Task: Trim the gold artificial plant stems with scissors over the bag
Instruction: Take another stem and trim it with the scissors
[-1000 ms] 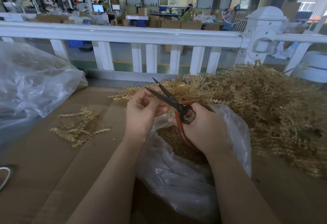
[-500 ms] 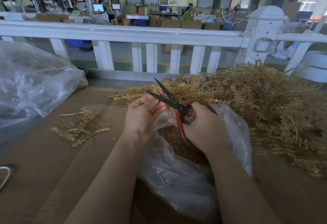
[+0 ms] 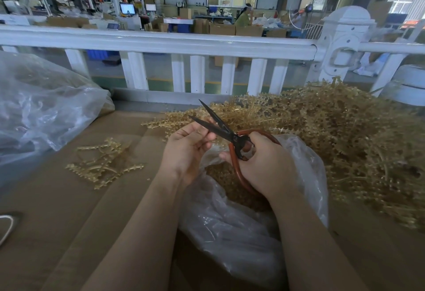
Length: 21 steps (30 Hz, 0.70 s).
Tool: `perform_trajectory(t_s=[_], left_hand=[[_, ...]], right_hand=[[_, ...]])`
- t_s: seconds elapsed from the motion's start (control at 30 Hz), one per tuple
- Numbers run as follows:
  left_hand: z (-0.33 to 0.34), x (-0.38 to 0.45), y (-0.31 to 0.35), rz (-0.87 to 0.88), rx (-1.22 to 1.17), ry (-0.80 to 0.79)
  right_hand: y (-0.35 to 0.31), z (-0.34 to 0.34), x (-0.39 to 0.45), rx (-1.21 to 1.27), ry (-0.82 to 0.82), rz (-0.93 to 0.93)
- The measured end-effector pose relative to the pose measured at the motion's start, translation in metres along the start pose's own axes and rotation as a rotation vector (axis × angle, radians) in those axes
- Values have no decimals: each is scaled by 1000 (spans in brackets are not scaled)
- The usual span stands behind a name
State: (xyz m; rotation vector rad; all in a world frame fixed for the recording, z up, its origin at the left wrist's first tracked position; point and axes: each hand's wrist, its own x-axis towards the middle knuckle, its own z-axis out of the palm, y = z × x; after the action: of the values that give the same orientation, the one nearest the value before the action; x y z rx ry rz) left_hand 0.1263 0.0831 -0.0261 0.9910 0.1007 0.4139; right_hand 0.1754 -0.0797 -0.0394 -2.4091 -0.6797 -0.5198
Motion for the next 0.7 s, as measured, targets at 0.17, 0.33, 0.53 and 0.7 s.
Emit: perform_trajectory(t_s=[0.17,0.33,0.53,0.7], left_hand=[[0,0,0,-10,-10,7],[1,0,0,-16,-22,12],[1,1,1,38,13,-15],[0,0,1,99,82,-47]], right_hand=[[-1,-1,0,-25,16,26],[-1,-1,-1,-28,51,10],[-1,1,-1,-21,63,3],[-1,0,-1,-6,47,17]])
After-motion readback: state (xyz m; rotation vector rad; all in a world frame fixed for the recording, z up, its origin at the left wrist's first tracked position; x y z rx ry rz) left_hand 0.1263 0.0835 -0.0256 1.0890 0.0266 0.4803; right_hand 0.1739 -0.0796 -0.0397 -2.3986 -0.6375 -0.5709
